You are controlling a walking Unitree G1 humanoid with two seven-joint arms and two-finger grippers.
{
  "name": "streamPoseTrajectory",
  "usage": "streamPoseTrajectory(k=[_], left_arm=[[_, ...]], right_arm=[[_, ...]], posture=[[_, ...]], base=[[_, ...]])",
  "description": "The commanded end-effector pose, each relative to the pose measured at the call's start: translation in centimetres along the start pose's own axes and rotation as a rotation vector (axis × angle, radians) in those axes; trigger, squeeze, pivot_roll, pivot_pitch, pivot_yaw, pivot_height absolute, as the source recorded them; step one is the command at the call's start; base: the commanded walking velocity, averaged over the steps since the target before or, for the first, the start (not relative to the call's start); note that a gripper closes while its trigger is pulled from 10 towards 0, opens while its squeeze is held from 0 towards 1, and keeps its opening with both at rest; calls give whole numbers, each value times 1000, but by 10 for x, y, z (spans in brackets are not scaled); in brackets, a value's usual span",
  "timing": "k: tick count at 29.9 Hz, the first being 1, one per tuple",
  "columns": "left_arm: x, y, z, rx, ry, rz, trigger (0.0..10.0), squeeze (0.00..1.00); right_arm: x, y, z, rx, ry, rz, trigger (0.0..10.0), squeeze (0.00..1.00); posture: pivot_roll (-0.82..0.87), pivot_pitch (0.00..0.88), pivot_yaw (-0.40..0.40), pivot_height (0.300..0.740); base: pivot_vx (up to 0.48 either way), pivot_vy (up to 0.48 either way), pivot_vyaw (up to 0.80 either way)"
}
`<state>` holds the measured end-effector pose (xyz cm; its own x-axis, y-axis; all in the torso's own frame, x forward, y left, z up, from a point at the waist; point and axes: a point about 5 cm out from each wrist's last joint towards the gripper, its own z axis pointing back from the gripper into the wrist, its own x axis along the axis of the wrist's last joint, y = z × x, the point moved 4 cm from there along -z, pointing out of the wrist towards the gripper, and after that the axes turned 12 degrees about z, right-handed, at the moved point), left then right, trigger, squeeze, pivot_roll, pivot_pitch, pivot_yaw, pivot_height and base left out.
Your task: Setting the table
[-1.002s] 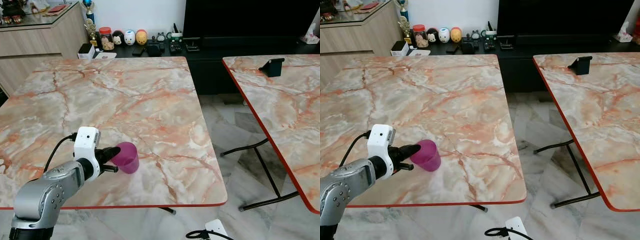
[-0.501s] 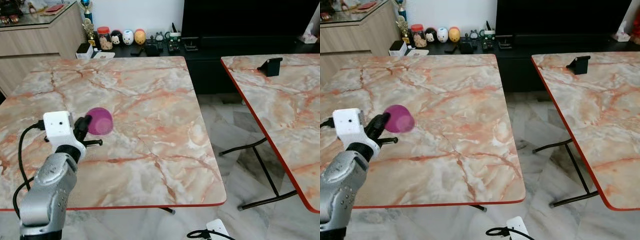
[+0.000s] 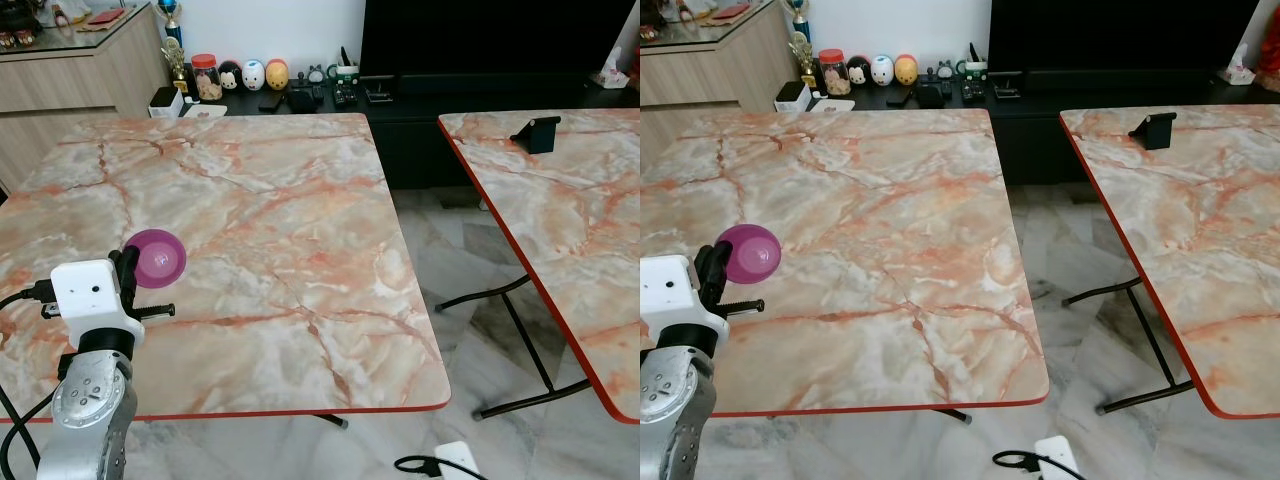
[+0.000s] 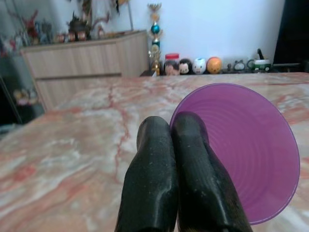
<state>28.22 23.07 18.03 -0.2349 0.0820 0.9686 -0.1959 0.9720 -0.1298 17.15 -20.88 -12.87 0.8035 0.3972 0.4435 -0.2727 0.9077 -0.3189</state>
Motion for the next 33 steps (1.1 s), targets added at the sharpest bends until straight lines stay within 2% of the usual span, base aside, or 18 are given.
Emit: streamPoseTrajectory(k=[1, 22, 26, 33], left_arm=[[2, -5, -2, -25, -16, -10, 10000, 0], [1, -11, -8, -52, -44, 16, 10000, 0], [2, -9, -9, -52, -47, 16, 10000, 0], [5, -6, -13, -47, -57, 15, 10000, 0]], right_arm=[[-6, -1, 1, 1, 19, -27, 10000, 0], [-9, 9, 3, 21, 15, -84, 10000, 0], [-10, 10, 3, 25, 17, -84, 10000, 0], [-10, 13, 3, 38, 17, -31, 10000, 0]], posture=[[42, 0, -3, 740], [32, 0, 9, 740], [33, 0, 10, 740], [39, 0, 6, 740]], base=[[0, 0, 0], [0, -410, 0], [0, -429, 0], [0, -429, 57]])
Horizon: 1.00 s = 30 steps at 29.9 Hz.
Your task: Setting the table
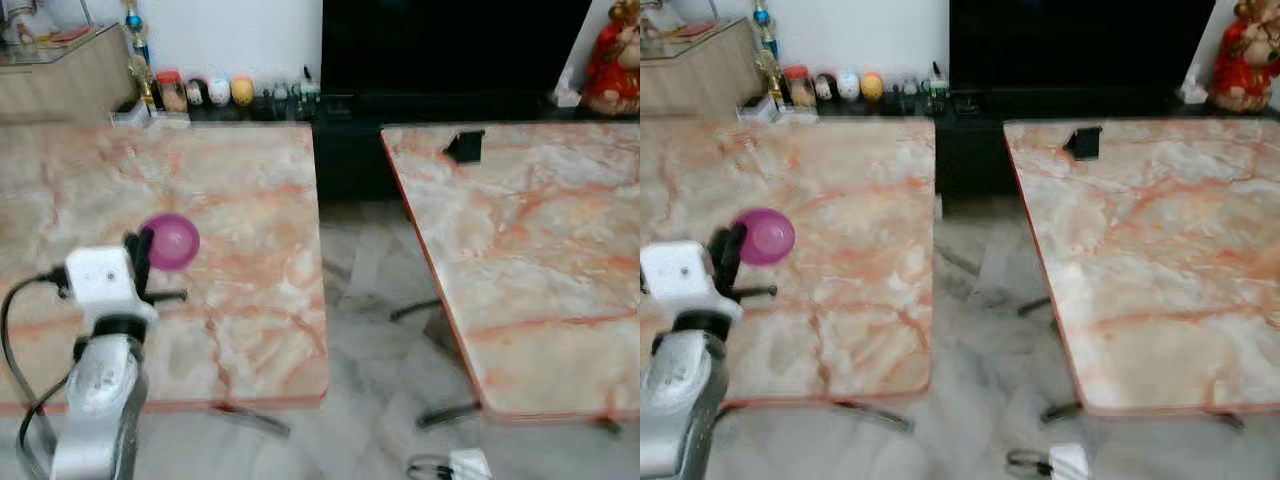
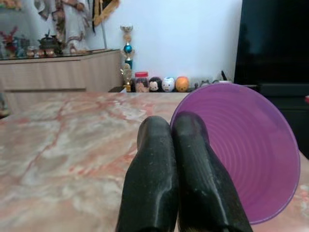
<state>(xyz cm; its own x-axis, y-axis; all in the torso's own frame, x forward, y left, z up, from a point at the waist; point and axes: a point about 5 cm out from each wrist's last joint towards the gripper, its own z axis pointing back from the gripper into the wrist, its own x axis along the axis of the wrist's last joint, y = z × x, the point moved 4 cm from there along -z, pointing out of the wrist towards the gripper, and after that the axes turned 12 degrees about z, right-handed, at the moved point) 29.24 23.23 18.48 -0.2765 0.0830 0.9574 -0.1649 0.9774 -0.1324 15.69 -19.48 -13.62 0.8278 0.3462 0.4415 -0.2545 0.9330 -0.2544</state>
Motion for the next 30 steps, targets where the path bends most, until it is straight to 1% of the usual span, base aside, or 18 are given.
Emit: streamPoseTrajectory(k=[1, 3, 7, 10, 18, 25, 30], left_arm=[[3, -5, -3, -18, -16, 6, 10000, 0], [5, -6, -6, -17, -21, 8, 10000, 0], [7, -6, -9, -11, -31, 10, 10000, 0], [9, -3, -11, 5, -42, 11, 10000, 0], [9, -2, -11, 21, -43, 17, 10000, 0], [10, -2, -13, 16, -46, 18, 10000, 0], [11, -5, -15, 6, -49, 19, 10000, 0]], right_arm=[[0, -6, 0, -8, -3, 31, 10000, 0], [1, -6, 0, -5, -3, 43, 10000, 0], [2, -8, -1, -13, -4, 19, 10000, 0], [5, -10, -1, -19, -7, 20, 10000, 0], [9, -14, -2, -18, -12, 49, 10000, 0], [11, -15, -2, -20, -15, 32, 10000, 0], [15, -15, -3, -25, -25, 29, 10000, 0]], posture=[[39, 0, 6, 740], [39, 0, 5, 740], [43, 0, 0, 740], [44, 0, -8, 740], [50, 0, -17, 740], [47, 0, -17, 740], [42, 0, -16, 740]], base=[[0, -424, 419], [0, -424, 206], [0, -421, 0], [0, -417, 0], [0, -414, 0], [0, -407, 0], [0, -406, 0]])
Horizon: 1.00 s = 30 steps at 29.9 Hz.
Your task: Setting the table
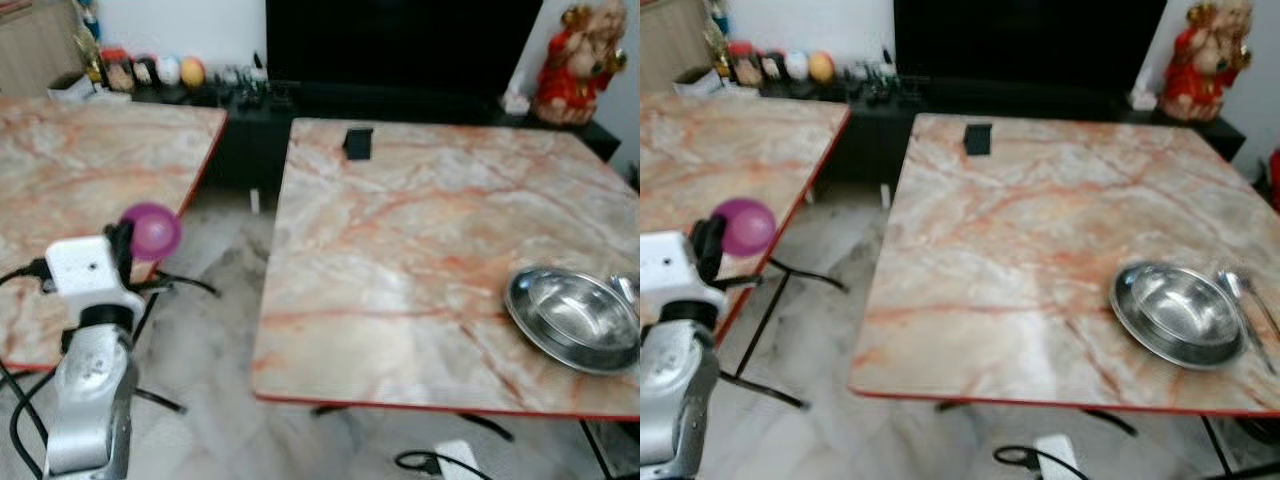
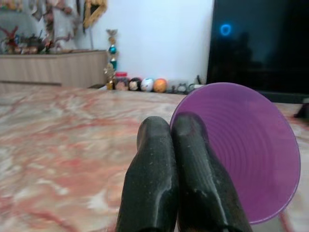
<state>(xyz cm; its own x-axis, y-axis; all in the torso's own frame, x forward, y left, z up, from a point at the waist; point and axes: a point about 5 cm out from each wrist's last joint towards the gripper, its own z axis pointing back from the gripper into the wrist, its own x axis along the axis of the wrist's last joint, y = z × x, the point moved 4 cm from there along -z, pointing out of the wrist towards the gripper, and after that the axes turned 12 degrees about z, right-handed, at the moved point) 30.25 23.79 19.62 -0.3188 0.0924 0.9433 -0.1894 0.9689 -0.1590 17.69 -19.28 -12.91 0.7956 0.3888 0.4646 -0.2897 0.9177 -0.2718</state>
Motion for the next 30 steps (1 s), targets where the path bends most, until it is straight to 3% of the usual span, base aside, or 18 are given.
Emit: streamPoseTrajectory(k=[1, 18, 22, 30], left_arm=[[2, -8, -2, -29, -7, 1, 10000, 0], [1, -8, -2, -55, 3, -29, 10000, 0], [1, -5, -2, -77, 12, -75, 10000, 0], [1, 2, -3, -58, 16, -88, 10000, 0]], right_arm=[[-5, -10, 1, -27, 14, -13, 10000, 0], [-7, -13, 1, -34, 6, -26, 10000, 0], [-9, -14, 2, -33, 10, -19, 10000, 0], [-9, -13, 2, -30, 15, -11, 10000, 0]], posture=[[42, 0, -16, 740], [36, 0, -17, 740], [35, 0, -18, 740], [39, 0, -23, 740]], base=[[0, -401, 0], [0, -405, 0], [0, -397, 0], [0, -342, 0]])
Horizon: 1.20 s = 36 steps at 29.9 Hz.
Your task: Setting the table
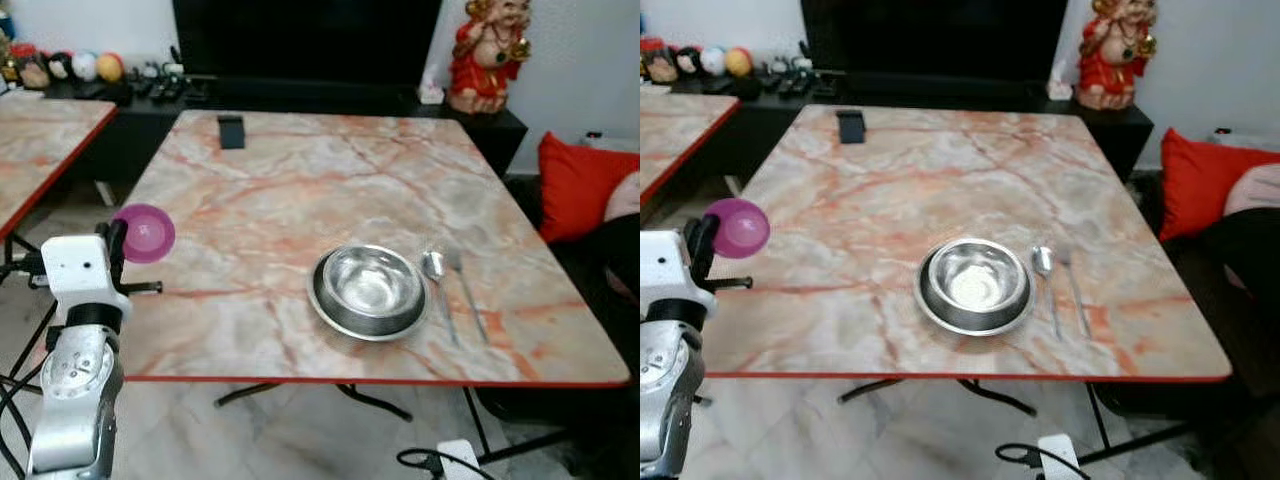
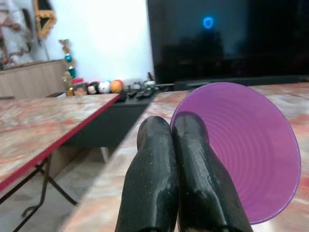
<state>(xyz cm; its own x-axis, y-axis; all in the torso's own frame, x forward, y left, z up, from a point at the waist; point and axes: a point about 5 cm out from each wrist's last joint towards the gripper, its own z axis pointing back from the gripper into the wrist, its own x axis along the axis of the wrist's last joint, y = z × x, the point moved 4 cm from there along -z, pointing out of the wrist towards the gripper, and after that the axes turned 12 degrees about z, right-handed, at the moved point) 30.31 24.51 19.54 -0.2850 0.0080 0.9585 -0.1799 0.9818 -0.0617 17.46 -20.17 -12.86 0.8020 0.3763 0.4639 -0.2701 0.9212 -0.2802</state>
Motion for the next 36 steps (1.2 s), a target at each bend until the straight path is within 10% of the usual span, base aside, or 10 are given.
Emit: streamPoseTrajectory(k=[1, 36], left_arm=[[2, -5, -1, -19, -3, 3, 10000, 0], [9, -5, -18, -73, 46, 139, 10000, 0]], right_arm=[[-4, -5, 1, -13, 9, 3, 10000, 0], [-2, -5, 0, -10, 11, -7, 10000, 0]], posture=[[37, 0, -24, 740], [39, 0, -23, 740]], base=[[0, -319, 0], [142, -46, 0]])
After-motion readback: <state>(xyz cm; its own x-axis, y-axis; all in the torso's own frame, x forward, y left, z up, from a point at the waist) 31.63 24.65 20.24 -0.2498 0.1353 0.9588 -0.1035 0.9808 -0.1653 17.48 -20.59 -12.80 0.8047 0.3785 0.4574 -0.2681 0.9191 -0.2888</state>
